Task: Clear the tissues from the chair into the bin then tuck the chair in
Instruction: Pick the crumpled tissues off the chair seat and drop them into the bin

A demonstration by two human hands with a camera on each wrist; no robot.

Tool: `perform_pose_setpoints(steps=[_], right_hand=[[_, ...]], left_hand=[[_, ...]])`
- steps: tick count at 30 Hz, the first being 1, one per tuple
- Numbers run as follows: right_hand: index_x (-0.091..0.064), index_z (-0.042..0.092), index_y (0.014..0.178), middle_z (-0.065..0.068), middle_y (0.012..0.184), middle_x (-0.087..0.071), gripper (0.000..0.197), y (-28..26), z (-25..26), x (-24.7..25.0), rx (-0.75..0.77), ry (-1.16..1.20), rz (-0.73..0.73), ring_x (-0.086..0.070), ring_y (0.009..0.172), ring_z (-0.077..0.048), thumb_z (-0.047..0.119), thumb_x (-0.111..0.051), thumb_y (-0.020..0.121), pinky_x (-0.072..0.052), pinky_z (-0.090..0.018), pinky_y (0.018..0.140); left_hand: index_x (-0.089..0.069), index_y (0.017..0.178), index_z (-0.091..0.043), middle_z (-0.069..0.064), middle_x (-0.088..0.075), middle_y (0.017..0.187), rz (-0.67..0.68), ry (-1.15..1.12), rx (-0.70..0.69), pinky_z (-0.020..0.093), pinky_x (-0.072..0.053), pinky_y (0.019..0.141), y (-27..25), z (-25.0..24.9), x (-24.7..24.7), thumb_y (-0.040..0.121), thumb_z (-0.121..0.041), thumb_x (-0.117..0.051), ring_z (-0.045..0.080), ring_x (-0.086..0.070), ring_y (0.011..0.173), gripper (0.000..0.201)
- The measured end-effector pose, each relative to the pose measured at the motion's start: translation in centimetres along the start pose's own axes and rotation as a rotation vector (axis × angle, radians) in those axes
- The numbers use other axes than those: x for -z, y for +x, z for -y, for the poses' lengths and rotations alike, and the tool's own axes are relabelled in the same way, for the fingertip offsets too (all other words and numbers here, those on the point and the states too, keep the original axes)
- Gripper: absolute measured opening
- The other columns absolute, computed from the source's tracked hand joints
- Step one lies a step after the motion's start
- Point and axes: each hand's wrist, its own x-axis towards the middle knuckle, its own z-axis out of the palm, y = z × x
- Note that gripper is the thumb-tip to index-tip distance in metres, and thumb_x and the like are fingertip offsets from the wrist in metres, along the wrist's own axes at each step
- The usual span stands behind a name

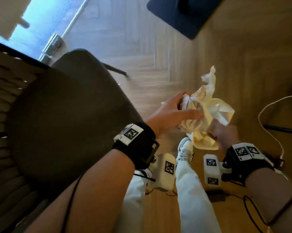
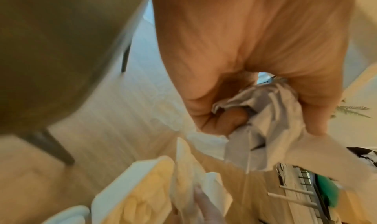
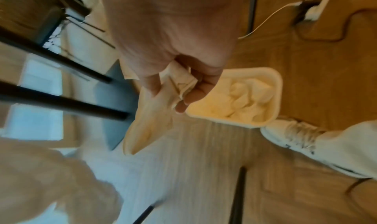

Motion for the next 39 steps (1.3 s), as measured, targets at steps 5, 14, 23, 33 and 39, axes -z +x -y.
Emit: perform_pose_setpoints(steps=[5, 14, 23, 33, 39], right_hand=[[-0.063, -0.004, 0.101, -0.015, 0.093, -0.062, 0.028, 5.5, -5.3, 5.6, -0.106, -0.173, -0.214, -0.054, 0.066, -0.023, 0.021, -0.064, 0.087, -0.038, -0.028, 0.051], [-0.055, 0.022, 0.118, -0.012, 0.107, -0.065, 0.037, 13.3, -12.1, 5.5, -0.144, -0.316, -0.038, -0.062, 0.098, -0.037, 0.030, -0.061, 0.082, -0.051, -0.057, 0.088], [-0.048, 0.014, 0.130, -0.005, 0.119, -0.059, 0.040, 10.8, -10.2, 6.1, -0.085, -0.420, -0.124, -0.056, 0.102, -0.026, 0.027, -0.056, 0.093, -0.038, -0.030, 0.074], [-0.053, 0.011, 0.127, -0.008, 0.119, -0.058, 0.038, 11.3, -8.2, 5.4, -0.055, -0.332, -0.211, -0.052, 0.110, -0.024, 0.024, -0.036, 0.095, -0.032, -0.026, 0.079], [-0.052, 0.014, 0.128, -0.008, 0.130, -0.058, 0.036, 11.5, -8.3, 5.0, 0.036, -0.426, -0.231, -0.055, 0.110, -0.024, 0.024, -0.044, 0.094, -0.038, -0.029, 0.081]], left_hand=[[-0.055, 0.098, -0.018, 0.009, -0.067, 0.093, 0.002, -0.077, 0.081, 0.029, -0.058, 0.063, 8.2, 4.7, -6.6, 0.078, -0.014, -0.075, 0.016, -0.070, 0.077, 0.029], [-0.028, 0.141, -0.027, 0.010, -0.041, 0.136, -0.169, 0.444, 0.157, 0.044, -0.050, 0.094, 19.2, 17.2, -10.0, 0.079, -0.034, -0.072, 0.026, -0.054, 0.113, 0.076], [-0.033, 0.144, -0.016, 0.010, -0.051, 0.139, 0.091, 0.647, 0.271, 0.036, -0.043, 0.102, 19.4, 18.0, -11.4, 0.089, -0.020, -0.060, 0.026, -0.053, 0.122, 0.062], [-0.048, 0.135, -0.025, 0.006, -0.050, 0.140, 0.088, 0.718, 0.036, 0.040, -0.047, 0.097, 18.4, 15.6, -11.2, 0.093, -0.016, -0.047, 0.027, -0.055, 0.116, 0.043], [-0.067, 0.102, -0.021, 0.002, -0.048, 0.133, -0.397, 0.984, 0.083, 0.039, -0.035, 0.101, 19.3, 18.2, -5.6, 0.089, -0.019, -0.053, 0.025, -0.035, 0.126, 0.019]])
